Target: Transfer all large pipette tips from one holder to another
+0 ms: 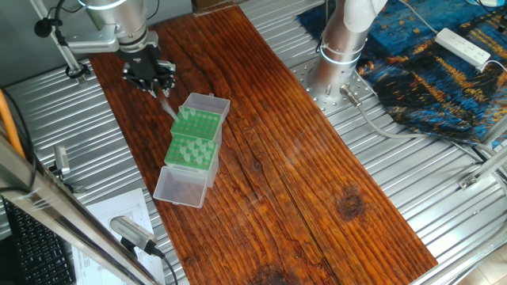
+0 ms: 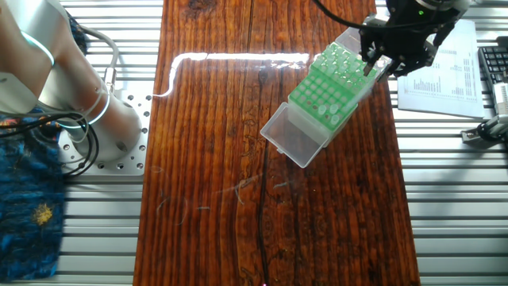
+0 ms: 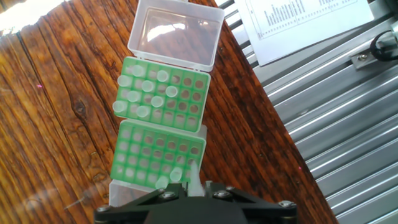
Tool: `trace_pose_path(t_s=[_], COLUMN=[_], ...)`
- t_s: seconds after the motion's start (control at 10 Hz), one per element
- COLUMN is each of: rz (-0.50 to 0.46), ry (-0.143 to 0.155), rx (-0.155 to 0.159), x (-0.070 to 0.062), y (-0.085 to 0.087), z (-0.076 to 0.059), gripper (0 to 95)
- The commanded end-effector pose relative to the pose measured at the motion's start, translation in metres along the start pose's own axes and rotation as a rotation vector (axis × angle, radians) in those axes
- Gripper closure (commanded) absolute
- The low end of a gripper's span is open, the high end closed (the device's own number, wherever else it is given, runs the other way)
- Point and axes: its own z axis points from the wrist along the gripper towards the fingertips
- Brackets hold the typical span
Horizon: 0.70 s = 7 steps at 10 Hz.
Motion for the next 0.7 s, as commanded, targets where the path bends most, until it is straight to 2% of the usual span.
trace_pose_path(t_s=[0.1,0.4,0.6,0.7], rz=[0.004,0.024,0.067,0.113], ry=[-0.001,-0.004,-0.012,-0.03], rx=[0.001,0.0,-0.003,-0.011], x=[0.0,-0.006,-0.017,-0.022], y=[0.0,-0.001,-0.003,-0.003], z=[0.0,0.003,0.008,0.01], gripper=[76.0,76.0,76.0,76.0])
